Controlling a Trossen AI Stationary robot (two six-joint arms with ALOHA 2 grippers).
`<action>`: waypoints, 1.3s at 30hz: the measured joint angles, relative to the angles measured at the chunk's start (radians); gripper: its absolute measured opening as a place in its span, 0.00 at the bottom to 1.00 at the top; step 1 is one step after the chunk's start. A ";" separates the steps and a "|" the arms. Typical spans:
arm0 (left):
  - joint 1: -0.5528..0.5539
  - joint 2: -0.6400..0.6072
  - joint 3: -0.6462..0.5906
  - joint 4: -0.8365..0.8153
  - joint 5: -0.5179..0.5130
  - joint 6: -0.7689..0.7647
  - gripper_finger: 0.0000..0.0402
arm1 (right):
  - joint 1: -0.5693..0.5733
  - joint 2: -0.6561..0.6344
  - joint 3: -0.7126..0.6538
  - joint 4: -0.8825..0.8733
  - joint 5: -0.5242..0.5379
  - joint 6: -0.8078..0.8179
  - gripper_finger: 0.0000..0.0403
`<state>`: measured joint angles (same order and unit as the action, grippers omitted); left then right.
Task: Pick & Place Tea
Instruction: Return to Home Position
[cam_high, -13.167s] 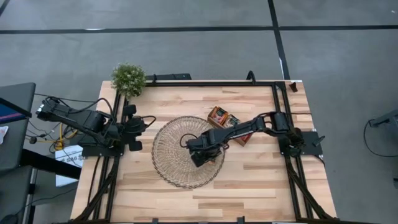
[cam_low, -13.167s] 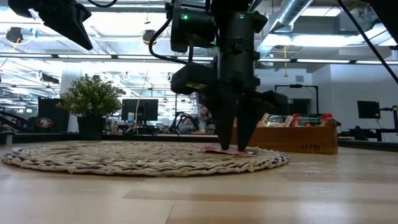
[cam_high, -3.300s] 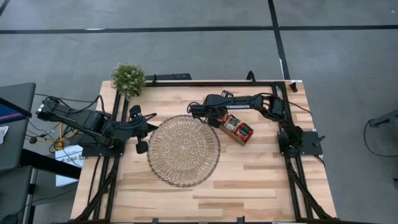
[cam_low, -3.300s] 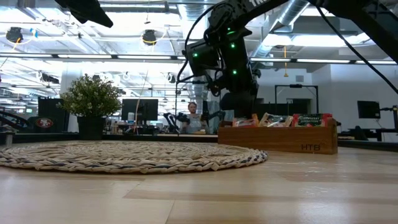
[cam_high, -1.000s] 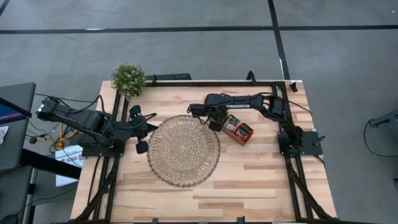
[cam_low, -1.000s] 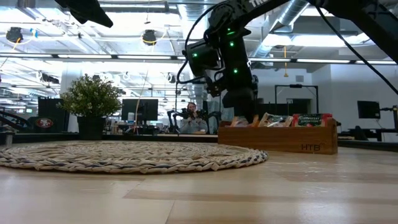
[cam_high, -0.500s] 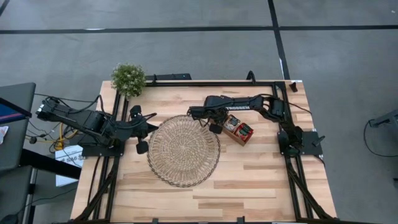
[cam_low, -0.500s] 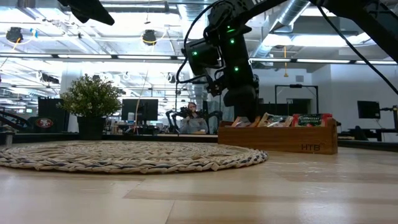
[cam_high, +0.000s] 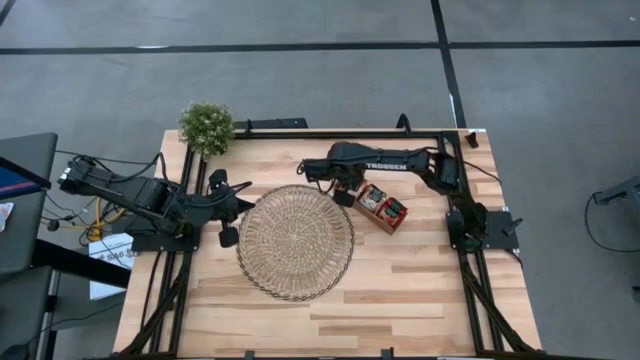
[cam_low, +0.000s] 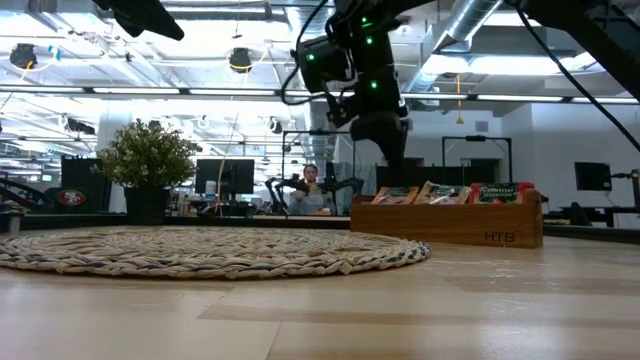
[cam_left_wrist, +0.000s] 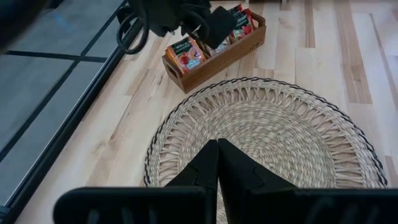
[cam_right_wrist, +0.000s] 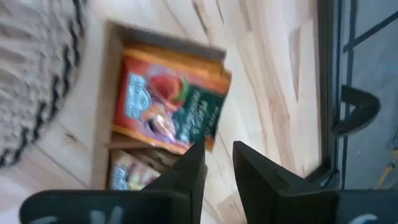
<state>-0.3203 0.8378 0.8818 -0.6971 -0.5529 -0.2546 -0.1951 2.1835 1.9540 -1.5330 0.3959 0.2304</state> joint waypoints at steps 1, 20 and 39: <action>0.000 0.000 0.000 0.000 0.000 0.000 0.00 | -0.007 0.001 0.001 -0.014 -0.004 -0.001 0.18; 0.000 0.000 0.000 -0.002 0.000 -0.012 0.00 | 0.011 -0.349 0.003 -0.038 -0.032 -0.042 0.00; 0.000 0.000 0.000 0.109 0.020 -0.034 0.00 | 0.263 -1.193 -0.906 0.661 -0.114 0.153 0.00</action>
<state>-0.3202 0.8375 0.8818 -0.5877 -0.5325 -0.2885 0.0676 0.9902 1.0482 -0.8720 0.2822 0.3832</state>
